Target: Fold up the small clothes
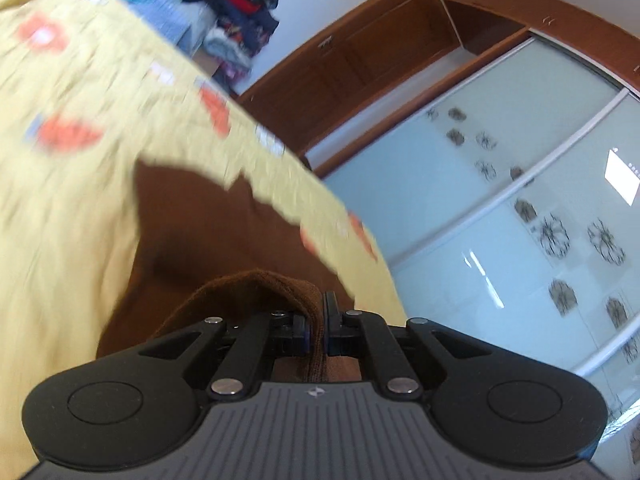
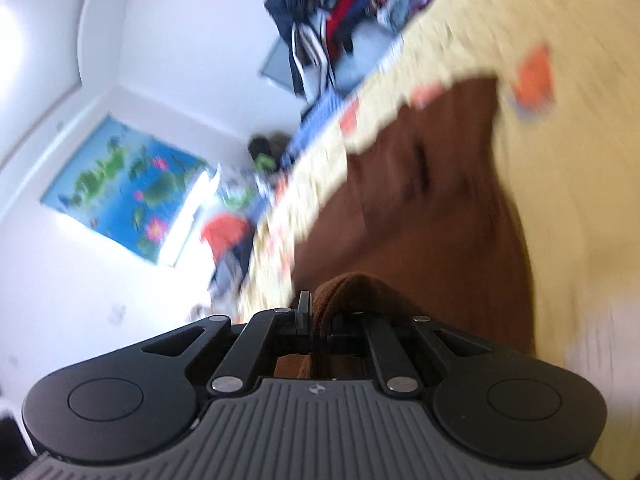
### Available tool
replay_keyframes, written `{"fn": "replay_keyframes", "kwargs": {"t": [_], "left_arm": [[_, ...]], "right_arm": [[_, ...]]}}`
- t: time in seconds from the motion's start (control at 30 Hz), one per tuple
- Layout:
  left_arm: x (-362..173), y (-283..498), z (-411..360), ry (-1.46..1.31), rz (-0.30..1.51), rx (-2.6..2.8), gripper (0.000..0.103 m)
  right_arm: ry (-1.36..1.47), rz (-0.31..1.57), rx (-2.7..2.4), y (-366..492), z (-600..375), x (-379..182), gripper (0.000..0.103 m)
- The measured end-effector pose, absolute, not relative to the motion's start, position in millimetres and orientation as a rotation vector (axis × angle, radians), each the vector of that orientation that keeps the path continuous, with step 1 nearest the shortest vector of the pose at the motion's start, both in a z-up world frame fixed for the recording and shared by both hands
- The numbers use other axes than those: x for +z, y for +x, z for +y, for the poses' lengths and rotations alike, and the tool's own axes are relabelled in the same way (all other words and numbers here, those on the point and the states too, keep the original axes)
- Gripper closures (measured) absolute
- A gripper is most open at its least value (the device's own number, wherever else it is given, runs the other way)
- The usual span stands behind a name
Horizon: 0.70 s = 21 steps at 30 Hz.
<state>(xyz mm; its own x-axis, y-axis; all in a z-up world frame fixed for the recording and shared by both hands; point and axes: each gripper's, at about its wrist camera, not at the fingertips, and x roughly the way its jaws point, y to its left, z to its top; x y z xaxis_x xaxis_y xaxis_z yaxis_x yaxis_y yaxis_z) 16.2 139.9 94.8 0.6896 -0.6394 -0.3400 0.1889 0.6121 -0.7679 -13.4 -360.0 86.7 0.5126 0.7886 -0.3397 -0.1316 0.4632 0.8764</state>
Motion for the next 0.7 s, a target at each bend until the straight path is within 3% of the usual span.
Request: {"fn": "replay_keyframes", "kwargs": {"t": [0.17,0.33,0.4,0.43,0.47,0.5,0.57,0.6,0.63,0.7], "left_arm": [[93.0,128.7,129.0,-0.761,0.66,-0.452,0.098],[67.2,215.3,119.4,-0.685,0.72,-0.349,0.097],[51.1,241.5,124.0,-0.694,0.793,-0.25,0.095],[44.2,251.8,128.0,-0.735,0.838,-0.211,0.094],[40.1,255.6,135.3,-0.801,0.853,-0.202,0.094],[39.0,255.2,144.0,-0.872,0.822,-0.211,0.092],[46.0,240.2,161.3,-0.935,0.704,-0.159,0.064],[50.7,229.2,168.8,-0.936,0.662,-0.117,0.023],[56.6,215.6,174.8,-0.93,0.618,-0.079,0.004],[64.9,187.9,184.1,-0.911,0.553,-0.067,0.004]], "right_arm": [[0.994,0.802,0.601,95.0,-367.3,75.8,0.09],[1.009,0.876,0.488,192.6,-366.7,32.5,0.09],[1.033,0.902,0.452,217.6,-366.6,10.6,0.084],[1.045,0.915,0.414,226.3,-365.1,2.0,0.068],[1.065,0.912,0.374,231.6,-366.3,-3.4,0.04],[1.094,0.879,0.367,229.9,-365.0,-6.6,0.033],[1.157,0.754,0.417,221.0,-371.1,-2.4,0.013],[1.163,0.711,0.41,215.4,-373.9,1.9,0.009],[1.15,0.705,0.394,210.8,-376.1,5.6,0.008],[1.109,0.718,0.385,198.4,-380.6,11.7,0.008]]}}
